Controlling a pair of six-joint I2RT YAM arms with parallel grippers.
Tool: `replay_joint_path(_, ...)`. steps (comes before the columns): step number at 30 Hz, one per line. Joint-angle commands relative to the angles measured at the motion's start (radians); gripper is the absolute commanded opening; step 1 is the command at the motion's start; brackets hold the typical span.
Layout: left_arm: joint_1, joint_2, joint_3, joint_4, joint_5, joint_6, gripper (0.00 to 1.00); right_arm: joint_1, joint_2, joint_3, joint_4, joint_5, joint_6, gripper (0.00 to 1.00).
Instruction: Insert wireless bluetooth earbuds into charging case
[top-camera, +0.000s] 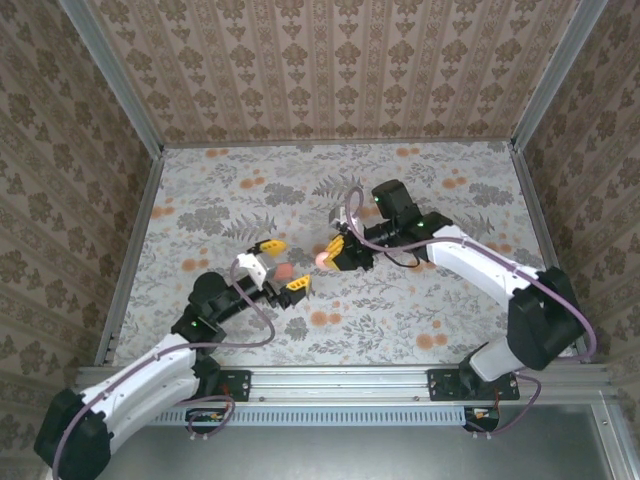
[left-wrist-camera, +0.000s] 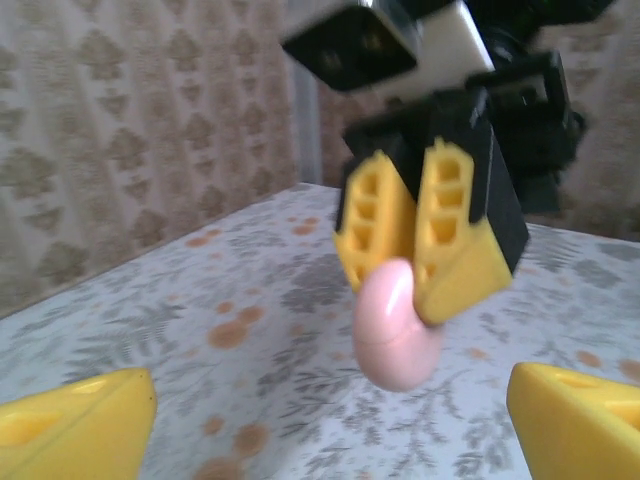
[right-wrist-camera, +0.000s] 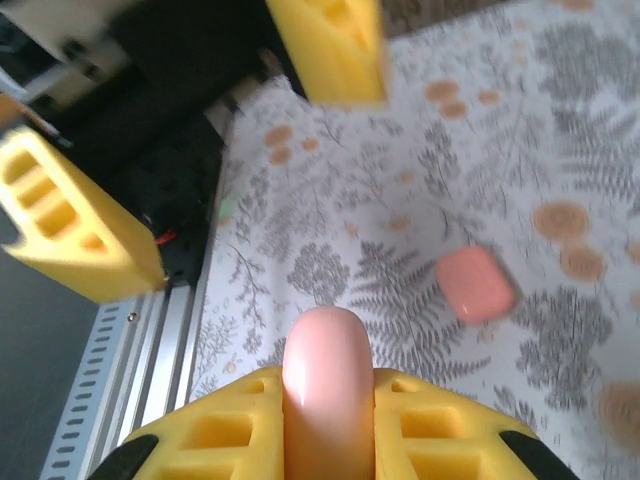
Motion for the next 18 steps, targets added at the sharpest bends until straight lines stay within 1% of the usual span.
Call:
replay_joint_path(1, -0.002, -0.084, 0.007, -0.189, -0.278, -0.027, 1.00, -0.009, 0.081, 0.064, -0.090, 0.066, 0.096, 0.16)
replay_joint_path(3, 0.005, -0.118, 0.028, -0.272, -0.370, -0.037, 1.00, -0.016, 0.136, 0.093, -0.093, 0.083, 0.142, 0.16)
replay_joint_path(6, 0.031, -0.119, 0.054, -0.368, -0.516, -0.090, 1.00, -0.023, 0.225, 0.142, -0.106, 0.108, 0.207, 0.16)
replay_joint_path(9, 0.078, -0.088, 0.075, -0.448, -0.589, -0.146, 1.00, -0.026, 0.326, 0.215, -0.153, 0.139, 0.252, 0.16)
replay_joint_path(11, 0.120, -0.061, 0.083, -0.475, -0.596, -0.184, 1.00, -0.025, 0.389, 0.261, -0.183, 0.136, 0.261, 0.17)
replay_joint_path(14, 0.182, -0.010, 0.094, -0.469, -0.577, -0.210, 1.00, -0.028, 0.468, 0.319, -0.215, 0.132, 0.270, 0.18)
replay_joint_path(16, 0.217, 0.032, 0.108, -0.458, -0.565, -0.208, 1.00, -0.029, 0.512, 0.347, -0.215, 0.123, 0.283, 0.18)
replay_joint_path(17, 0.219, 0.053, 0.117, -0.453, -0.561, -0.207, 1.00, -0.029, 0.533, 0.359, -0.215, 0.121, 0.292, 0.19)
replay_joint_path(18, 0.256, 0.078, 0.127, -0.455, -0.556, -0.201, 1.00, -0.029, 0.552, 0.371, -0.245, 0.121, 0.298, 0.19)
